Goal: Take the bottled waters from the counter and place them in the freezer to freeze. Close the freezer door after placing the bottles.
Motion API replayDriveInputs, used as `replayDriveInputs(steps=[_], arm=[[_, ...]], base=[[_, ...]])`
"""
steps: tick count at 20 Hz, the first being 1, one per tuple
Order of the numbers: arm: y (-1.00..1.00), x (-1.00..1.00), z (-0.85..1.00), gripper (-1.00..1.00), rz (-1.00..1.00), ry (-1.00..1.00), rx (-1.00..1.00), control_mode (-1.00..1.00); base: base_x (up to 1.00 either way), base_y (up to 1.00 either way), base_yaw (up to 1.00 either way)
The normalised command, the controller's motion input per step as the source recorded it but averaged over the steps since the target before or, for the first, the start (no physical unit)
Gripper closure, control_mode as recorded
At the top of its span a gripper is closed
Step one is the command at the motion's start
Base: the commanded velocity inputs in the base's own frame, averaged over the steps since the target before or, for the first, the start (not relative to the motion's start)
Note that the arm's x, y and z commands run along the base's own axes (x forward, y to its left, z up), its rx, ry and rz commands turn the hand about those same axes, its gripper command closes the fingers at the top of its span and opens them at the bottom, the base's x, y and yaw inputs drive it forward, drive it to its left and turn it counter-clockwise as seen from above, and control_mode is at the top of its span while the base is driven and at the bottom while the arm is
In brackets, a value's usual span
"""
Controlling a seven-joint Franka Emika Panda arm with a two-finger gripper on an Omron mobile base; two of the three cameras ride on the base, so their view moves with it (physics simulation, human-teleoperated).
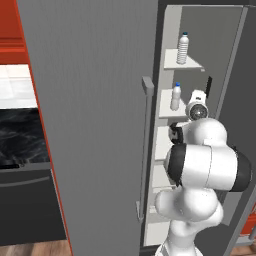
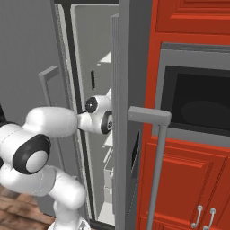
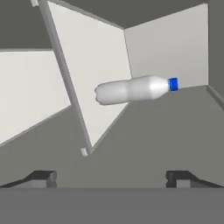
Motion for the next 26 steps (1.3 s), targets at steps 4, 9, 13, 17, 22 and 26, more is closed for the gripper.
replayDriveInputs(steps=[4,9,13,17,22,26], arm=[[0.0,-0.75,0.99,-1.0,0.0,-0.09,0.0,-1.0],[0.25,-0.63,1.0,-1.0,0.0,0.04,0.11,-1.0],[0.2,-0.68,1.0,-1.0,0.0,0.15,0.18,-1.0],[0.06,-0.46,1.0,-1.0,-0.02,0.32,0.3,-1.0],[0.0,-0.53,1.0,-1.0,-0.07,0.42,0.4,-1.0],[0.14,-0.43,0.32,-1.0,-0.1,0.11,0.17,-1.0]], base=[[0.0,0.0,0.0],[0.0,0.0,0.0],[0.0,0.0,0.0],[0.0,0.0,0.0],[0.0,0.0,0.0],[0.0,0.0,0.0]])
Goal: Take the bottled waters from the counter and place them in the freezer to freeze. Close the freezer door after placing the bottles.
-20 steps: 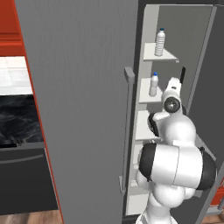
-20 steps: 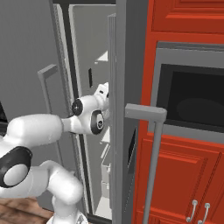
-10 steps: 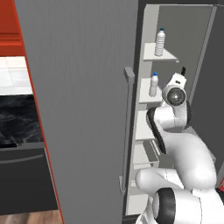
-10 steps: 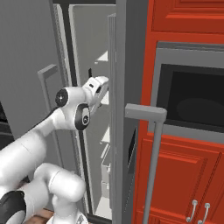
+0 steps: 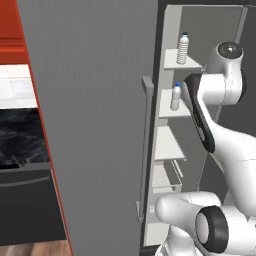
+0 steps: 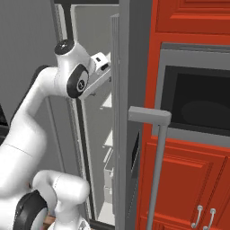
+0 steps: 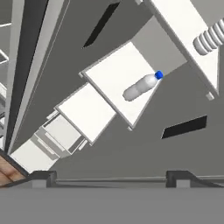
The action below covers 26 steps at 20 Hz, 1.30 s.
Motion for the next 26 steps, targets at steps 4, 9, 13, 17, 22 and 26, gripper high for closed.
replayDriveInputs(steps=[4,9,13,17,22,26], arm=[[0.84,-0.49,-0.2,-1.0,-0.11,-0.18,0.22,-1.0],[0.97,-0.64,-0.18,-1.0,-0.32,-0.36,0.22,-1.0],[0.73,-1.0,-0.37,-1.0,-0.37,-0.43,0.2,-1.0],[0.04,-0.23,0.0,-1.0,-0.11,-0.11,0.08,-1.0],[-0.12,-0.42,-0.21,-1.0,-0.07,-0.11,0.05,-1.0],[-0.02,-0.04,0.0,-1.0,-0.03,-0.03,0.08,-1.0]], base=[[0.0,0.0,0.0],[0.0,0.0,0.0],[0.0,0.0,0.0],[0.0,0.0,0.0],[0.0,0.0,0.0],[0.0,0.0,0.0]])
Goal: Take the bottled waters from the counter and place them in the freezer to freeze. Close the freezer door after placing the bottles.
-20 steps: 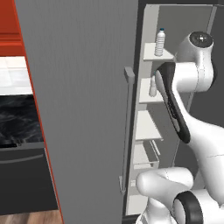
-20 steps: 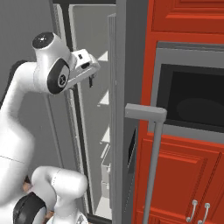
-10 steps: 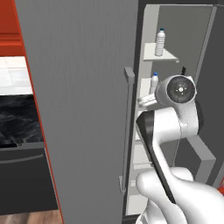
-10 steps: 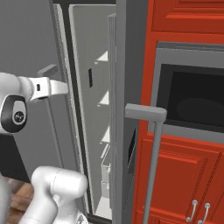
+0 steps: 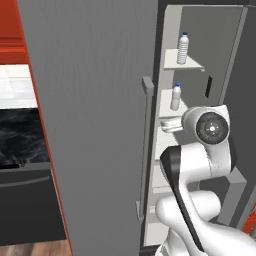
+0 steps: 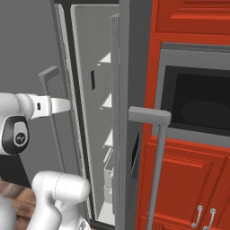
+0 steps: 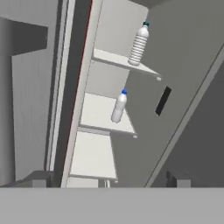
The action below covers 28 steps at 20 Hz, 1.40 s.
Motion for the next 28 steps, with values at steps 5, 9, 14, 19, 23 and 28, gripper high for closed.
replayDriveInputs(steps=[5,9,14,19,23,28], arm=[[-0.11,-0.16,0.11,-1.0,0.0,0.05,0.22,-1.0],[-0.06,-0.08,0.07,-1.0,0.0,0.06,0.18,-1.0],[0.05,-0.09,-0.01,-1.0,0.0,0.01,0.0,-1.0],[0.06,-0.13,-0.02,-1.0,0.0,0.01,0.0,1.0],[0.0,0.0,0.0,-1.0,0.0,0.0,0.0,1.0],[0.0,0.0,0.0,-1.0,0.0,0.0,0.0,1.0]], base=[[0.0,0.0,0.0],[0.0,0.0,0.0],[0.0,0.0,0.0],[-0.66,0.22,0.0],[-0.56,0.0,-0.01],[-0.52,0.0,0.0]])
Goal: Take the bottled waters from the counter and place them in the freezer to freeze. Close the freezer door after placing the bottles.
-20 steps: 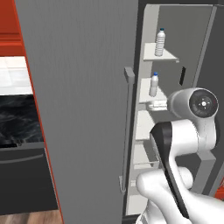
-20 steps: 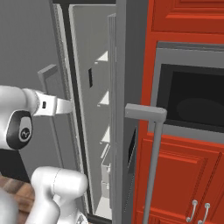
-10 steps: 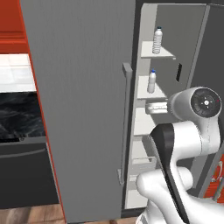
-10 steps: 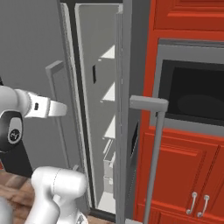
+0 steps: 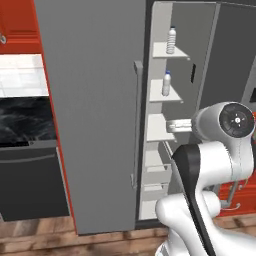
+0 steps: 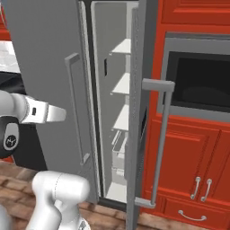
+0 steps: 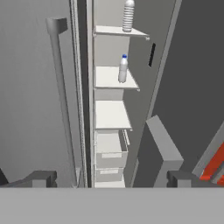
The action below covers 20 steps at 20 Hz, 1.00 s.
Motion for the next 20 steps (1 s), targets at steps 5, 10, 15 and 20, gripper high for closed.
replayDriveInputs(steps=[5,10,15,20], arm=[[0.0,0.0,0.0,-1.0,0.0,0.0,0.0,1.0],[0.0,0.0,0.0,-1.0,0.0,0.0,0.0,1.0],[0.0,0.0,0.0,-1.0,0.0,0.0,0.0,1.0],[0.0,0.0,0.0,-1.0,0.0,0.0,0.0,1.0]], base=[[-0.6,0.0,-0.01],[-0.68,0.0,-0.03],[-0.05,-0.16,-0.03],[0.0,-0.43,-0.07]])
